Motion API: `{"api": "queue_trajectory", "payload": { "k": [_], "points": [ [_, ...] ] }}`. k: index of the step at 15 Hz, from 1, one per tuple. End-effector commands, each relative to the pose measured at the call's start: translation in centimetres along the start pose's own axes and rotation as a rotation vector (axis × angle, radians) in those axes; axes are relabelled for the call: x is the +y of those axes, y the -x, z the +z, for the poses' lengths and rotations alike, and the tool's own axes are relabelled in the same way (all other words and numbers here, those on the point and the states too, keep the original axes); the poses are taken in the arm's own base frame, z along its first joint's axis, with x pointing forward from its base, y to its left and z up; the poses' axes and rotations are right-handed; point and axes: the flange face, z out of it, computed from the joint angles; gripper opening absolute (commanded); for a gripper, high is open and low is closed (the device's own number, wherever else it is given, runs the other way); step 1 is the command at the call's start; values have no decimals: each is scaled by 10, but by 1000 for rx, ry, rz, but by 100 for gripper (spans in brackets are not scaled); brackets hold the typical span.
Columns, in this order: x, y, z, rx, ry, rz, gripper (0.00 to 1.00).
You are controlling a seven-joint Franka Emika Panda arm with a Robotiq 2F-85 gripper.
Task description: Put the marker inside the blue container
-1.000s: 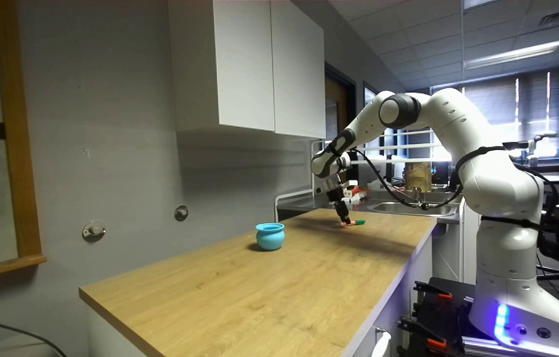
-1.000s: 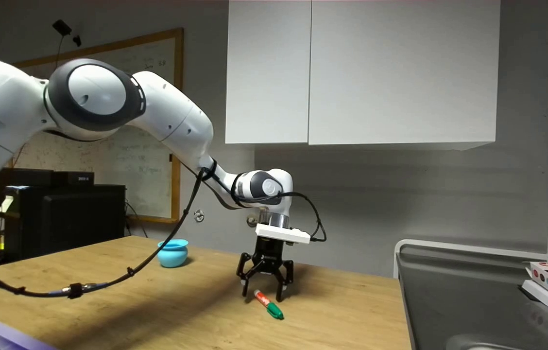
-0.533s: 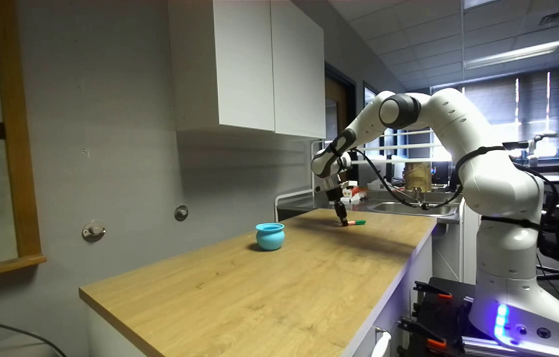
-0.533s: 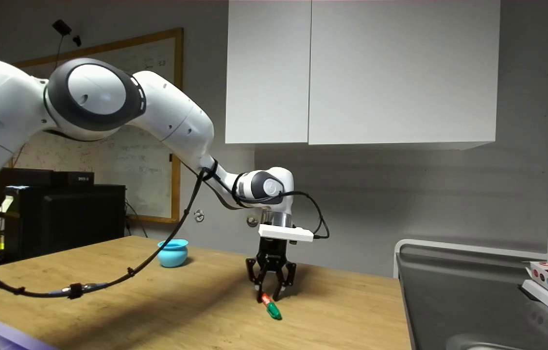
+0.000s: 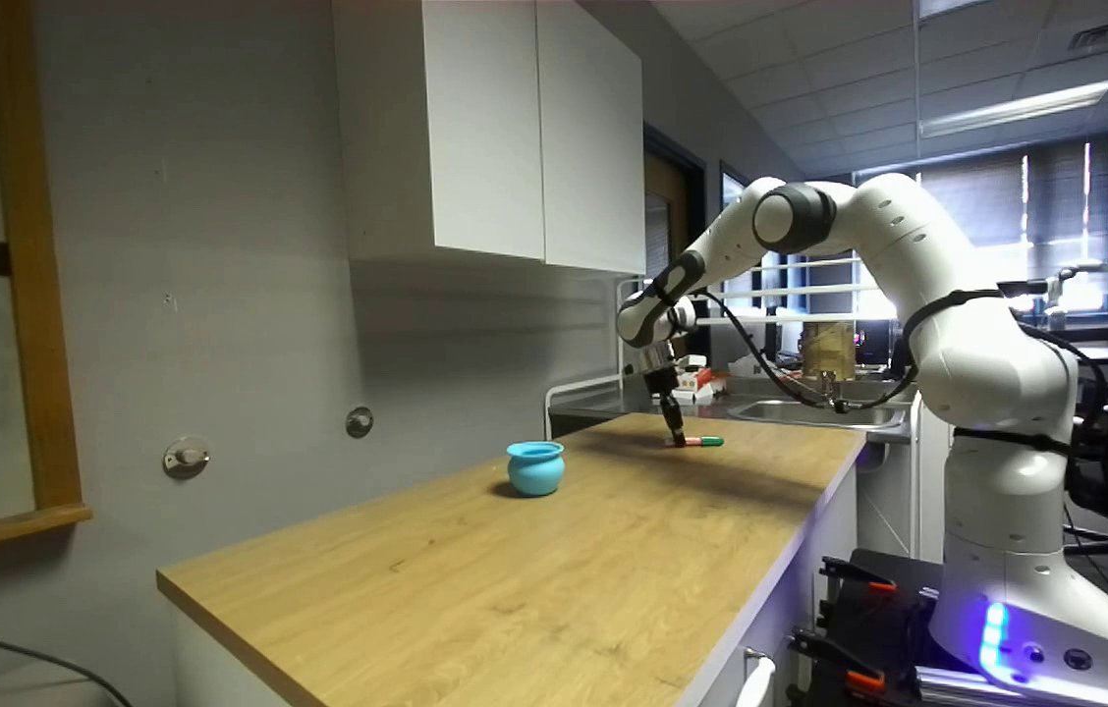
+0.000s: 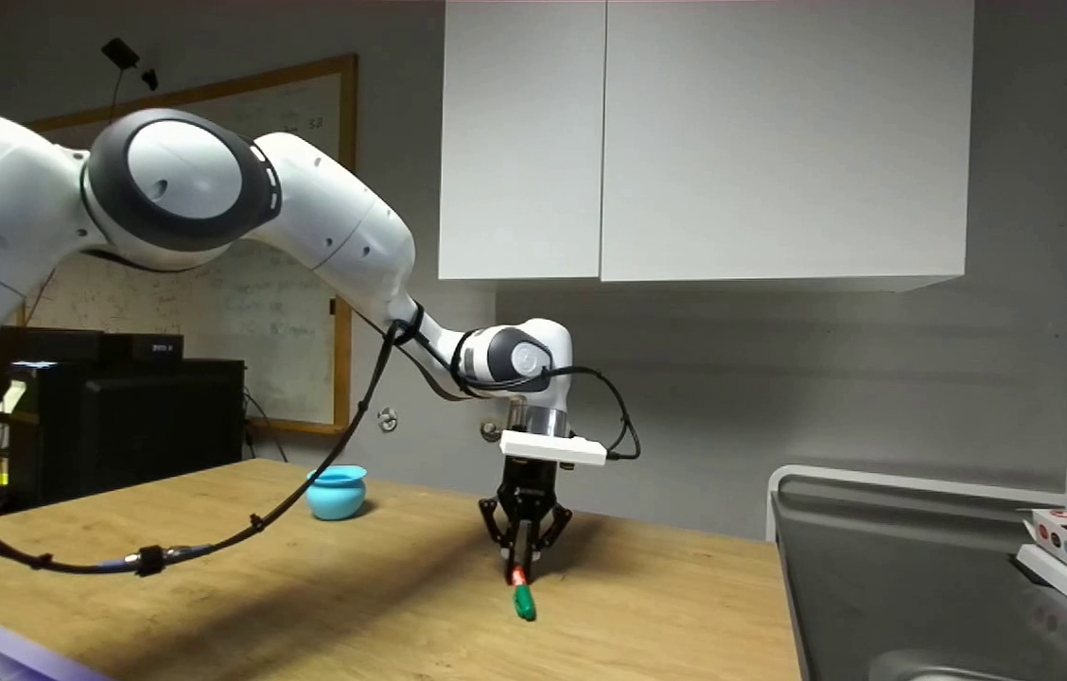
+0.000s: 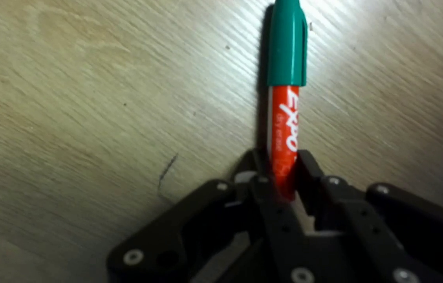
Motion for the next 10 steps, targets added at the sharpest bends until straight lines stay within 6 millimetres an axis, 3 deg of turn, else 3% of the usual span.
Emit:
{"api": "queue_trajectory", "payload": {
  "k": [1,6,10],
  "points": [
    [-17,-6,-11,61,-16,103,12],
    [-53,-14,-37,141,-15,246,12],
    [-101,-26,-72,284,-13,407,12]
  ]
}}
